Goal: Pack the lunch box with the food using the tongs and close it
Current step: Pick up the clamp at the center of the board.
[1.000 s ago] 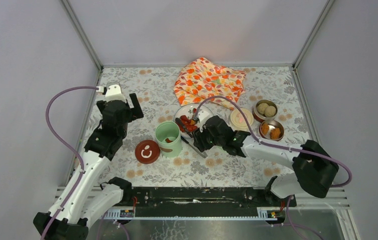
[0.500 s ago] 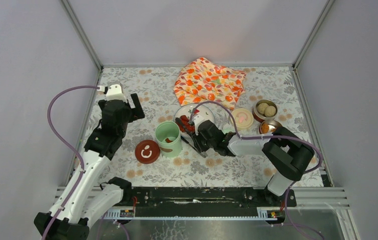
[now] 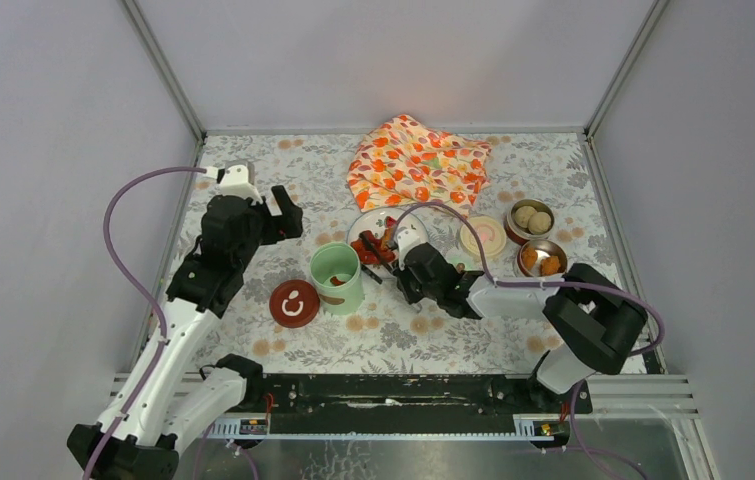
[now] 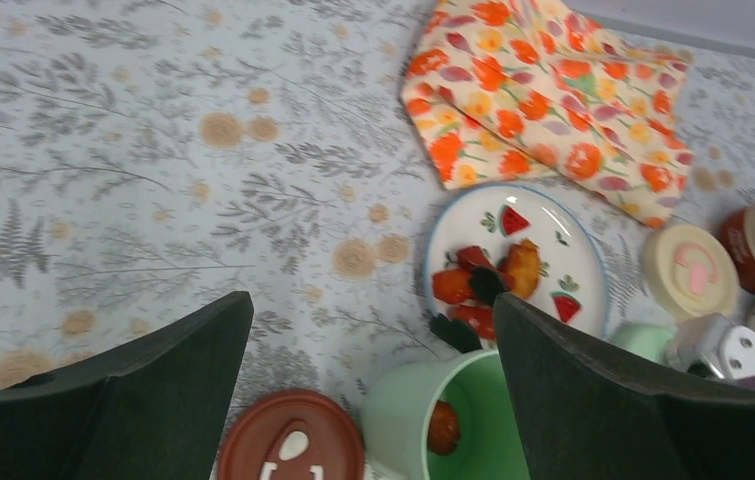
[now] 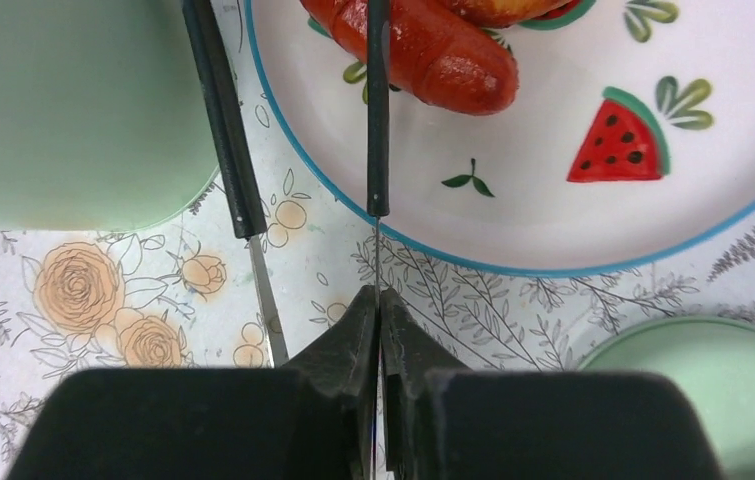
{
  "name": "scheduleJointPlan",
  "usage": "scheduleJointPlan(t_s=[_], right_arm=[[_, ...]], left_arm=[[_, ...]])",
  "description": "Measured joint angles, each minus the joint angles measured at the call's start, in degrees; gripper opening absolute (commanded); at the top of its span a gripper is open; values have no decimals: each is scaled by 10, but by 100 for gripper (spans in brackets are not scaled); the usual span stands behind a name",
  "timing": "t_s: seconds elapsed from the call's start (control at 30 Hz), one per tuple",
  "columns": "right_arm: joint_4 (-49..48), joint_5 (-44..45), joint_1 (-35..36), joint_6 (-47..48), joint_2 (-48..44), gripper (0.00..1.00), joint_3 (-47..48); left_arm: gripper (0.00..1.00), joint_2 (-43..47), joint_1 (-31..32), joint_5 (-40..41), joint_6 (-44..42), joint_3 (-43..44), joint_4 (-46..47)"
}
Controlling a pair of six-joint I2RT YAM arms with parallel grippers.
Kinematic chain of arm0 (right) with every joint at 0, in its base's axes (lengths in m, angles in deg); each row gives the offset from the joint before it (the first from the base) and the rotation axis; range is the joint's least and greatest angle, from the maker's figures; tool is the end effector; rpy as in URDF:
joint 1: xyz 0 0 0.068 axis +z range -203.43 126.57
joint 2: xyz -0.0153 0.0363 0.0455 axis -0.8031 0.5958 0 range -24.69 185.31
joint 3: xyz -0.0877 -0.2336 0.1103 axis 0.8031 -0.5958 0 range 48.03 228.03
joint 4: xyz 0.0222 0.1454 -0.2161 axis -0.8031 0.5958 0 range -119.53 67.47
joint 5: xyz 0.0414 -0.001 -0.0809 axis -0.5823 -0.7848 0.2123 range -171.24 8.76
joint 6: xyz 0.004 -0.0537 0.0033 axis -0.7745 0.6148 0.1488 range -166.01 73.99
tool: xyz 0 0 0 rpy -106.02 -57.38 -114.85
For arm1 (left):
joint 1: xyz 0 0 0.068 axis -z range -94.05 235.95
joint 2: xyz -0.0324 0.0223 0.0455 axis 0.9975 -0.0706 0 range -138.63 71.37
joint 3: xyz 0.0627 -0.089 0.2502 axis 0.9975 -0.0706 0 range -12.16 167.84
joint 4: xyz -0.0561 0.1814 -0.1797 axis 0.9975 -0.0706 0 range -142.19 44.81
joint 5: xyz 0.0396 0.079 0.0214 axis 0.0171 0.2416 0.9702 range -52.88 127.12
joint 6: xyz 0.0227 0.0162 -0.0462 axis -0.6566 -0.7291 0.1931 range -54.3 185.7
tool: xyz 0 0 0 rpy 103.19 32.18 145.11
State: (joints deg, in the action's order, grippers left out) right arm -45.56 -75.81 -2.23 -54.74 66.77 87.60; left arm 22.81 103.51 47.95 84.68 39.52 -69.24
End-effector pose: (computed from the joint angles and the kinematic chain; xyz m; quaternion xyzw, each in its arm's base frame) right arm 0.1992 0.2425 0.1575 -0.3020 0.8369 0.1905 0.4148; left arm 0.1816 -0.0505 0.3458 -0.0637 0.8194 -0.1032 0.5603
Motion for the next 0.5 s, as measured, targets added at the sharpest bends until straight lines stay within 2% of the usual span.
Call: scheduleJointPlan(t_s=[0.17, 0.5], right_arm=[[5, 24, 0, -8, -56, 0, -18], [37, 91, 0, -37, -199, 0, -35]], left_arm=[[98, -16, 0, -69, 32, 3, 0], [98, -26, 28, -162, 119, 14, 12]])
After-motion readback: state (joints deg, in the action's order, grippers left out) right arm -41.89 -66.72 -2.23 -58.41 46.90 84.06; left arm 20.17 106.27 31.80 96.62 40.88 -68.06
